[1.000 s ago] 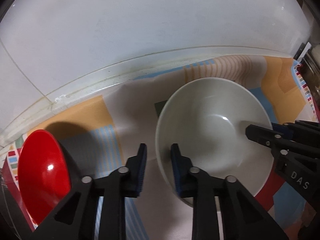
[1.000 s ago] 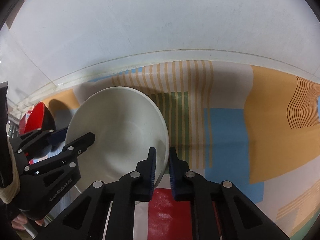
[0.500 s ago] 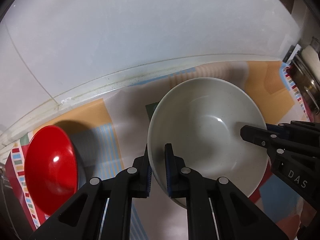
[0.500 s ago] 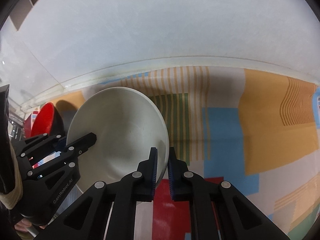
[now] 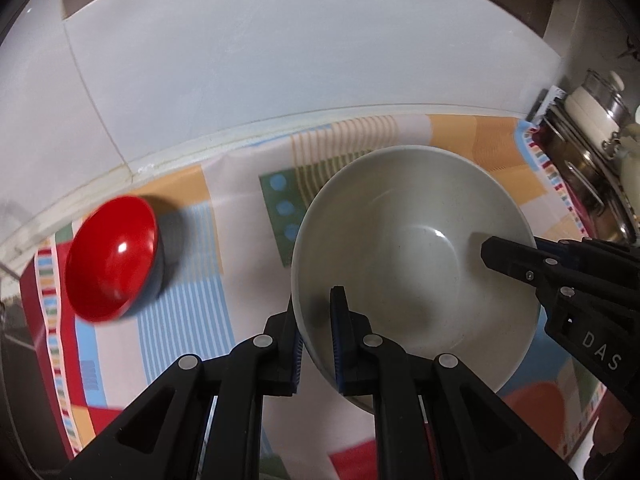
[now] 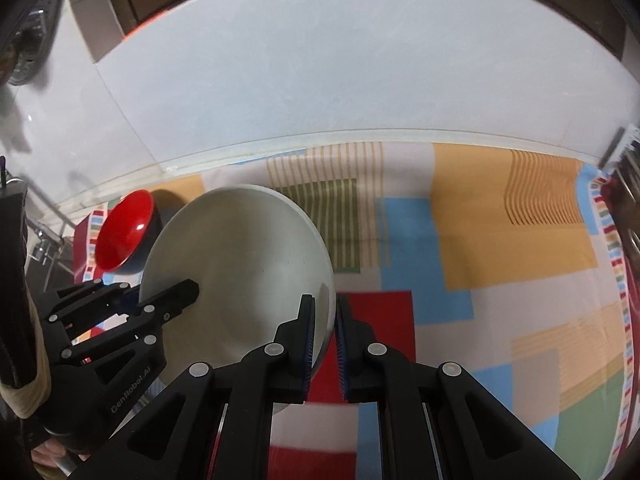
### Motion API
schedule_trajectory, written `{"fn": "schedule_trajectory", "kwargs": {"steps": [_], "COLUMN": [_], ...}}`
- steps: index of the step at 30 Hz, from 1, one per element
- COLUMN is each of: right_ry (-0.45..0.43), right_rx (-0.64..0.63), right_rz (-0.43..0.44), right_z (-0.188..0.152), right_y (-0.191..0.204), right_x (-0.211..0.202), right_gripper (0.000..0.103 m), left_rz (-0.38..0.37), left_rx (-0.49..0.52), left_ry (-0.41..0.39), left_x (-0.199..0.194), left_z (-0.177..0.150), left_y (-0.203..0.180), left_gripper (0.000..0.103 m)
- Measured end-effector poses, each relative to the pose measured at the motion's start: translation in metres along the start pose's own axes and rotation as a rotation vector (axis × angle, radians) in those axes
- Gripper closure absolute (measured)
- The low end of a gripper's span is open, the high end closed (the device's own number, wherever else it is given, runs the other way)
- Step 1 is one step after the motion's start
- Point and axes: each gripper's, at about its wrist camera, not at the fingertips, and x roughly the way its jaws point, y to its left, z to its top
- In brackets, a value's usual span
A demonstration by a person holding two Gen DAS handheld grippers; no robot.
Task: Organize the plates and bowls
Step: 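Lift the white bowl with both tools and carry it toward the plate stack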
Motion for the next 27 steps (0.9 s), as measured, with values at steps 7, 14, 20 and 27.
{"fn": "schedule_trajectory", "kwargs": {"steps": [7, 14, 20, 27], "right_ry": [-0.024, -0.033, -0.06, -0.076], "right_rx": [0.027, 0.063, 0.06, 0.086], "right_rz": [-0.005, -0.011, -0.042, -0.061], "right_z": [-0.041, -0.072, -0.095, -0.123], "right_y": [-0.005, -0.017, -0.02, -0.027], "right_x": [-0.032, -0.062, -0.086, -0.104], "right_gripper": [0.092, 0.092, 0.092, 0.092], "left_rz": [-0.021, -0.037, -0.054, -0.075], "left_rx": [0.009, 0.037, 0.083, 0.124], "left_ry": [-0.018, -0.042, -0.049, -0.062], "left_x": [-0.029, -0.049, -0.061, -0.075], "left_z": [-0.032, -0.052, -0.068, -0.083], "left_y": [-0.023, -0.042, -0.061, -0.079], "left_gripper": [0.089, 0.089, 0.089, 0.088]}}
